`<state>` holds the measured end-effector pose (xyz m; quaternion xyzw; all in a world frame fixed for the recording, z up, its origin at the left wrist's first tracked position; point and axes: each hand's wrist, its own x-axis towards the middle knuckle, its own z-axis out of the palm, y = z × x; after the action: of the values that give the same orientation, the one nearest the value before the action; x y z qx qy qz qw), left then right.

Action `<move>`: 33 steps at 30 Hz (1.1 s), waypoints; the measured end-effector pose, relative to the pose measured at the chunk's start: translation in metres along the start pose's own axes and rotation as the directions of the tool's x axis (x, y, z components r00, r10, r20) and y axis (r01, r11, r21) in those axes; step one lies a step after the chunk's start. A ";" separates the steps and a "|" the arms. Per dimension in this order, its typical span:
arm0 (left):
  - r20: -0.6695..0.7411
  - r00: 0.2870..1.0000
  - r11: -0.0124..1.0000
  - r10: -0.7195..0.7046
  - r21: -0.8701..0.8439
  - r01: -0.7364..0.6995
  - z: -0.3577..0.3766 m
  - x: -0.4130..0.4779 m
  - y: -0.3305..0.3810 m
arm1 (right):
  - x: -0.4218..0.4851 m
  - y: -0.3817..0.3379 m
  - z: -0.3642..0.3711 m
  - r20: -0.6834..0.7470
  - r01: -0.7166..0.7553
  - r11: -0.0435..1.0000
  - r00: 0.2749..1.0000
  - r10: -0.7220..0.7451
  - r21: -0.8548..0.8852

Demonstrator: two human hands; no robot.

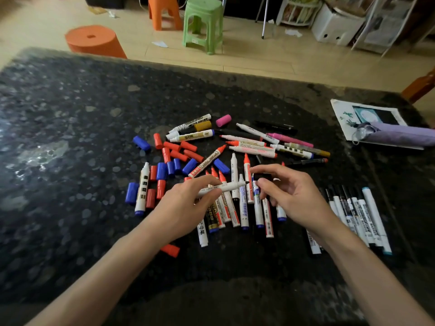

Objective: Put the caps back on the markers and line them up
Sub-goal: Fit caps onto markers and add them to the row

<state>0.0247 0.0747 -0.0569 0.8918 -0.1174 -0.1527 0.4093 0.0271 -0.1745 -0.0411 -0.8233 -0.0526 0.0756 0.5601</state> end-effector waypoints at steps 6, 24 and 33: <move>0.000 1.000 0.999 0.025 -0.043 -0.025 0.001 0.005 0.003 | -0.004 0.000 -0.001 -0.001 -0.005 1.000 1.000 0.005 0.002; -0.041 0.996 0.997 0.077 0.026 -0.076 0.002 0.010 0.005 | -0.012 0.000 0.016 -0.041 0.058 0.995 0.997 -0.061 -0.078; 0.042 0.998 0.998 0.046 0.034 -0.048 -0.002 0.012 0.004 | -0.005 0.004 0.010 0.012 0.049 0.991 0.999 -0.048 -0.126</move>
<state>0.0366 0.0696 -0.0545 0.8926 -0.1493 -0.1592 0.3946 0.0204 -0.1682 -0.0485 -0.8551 -0.0799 0.0621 0.5084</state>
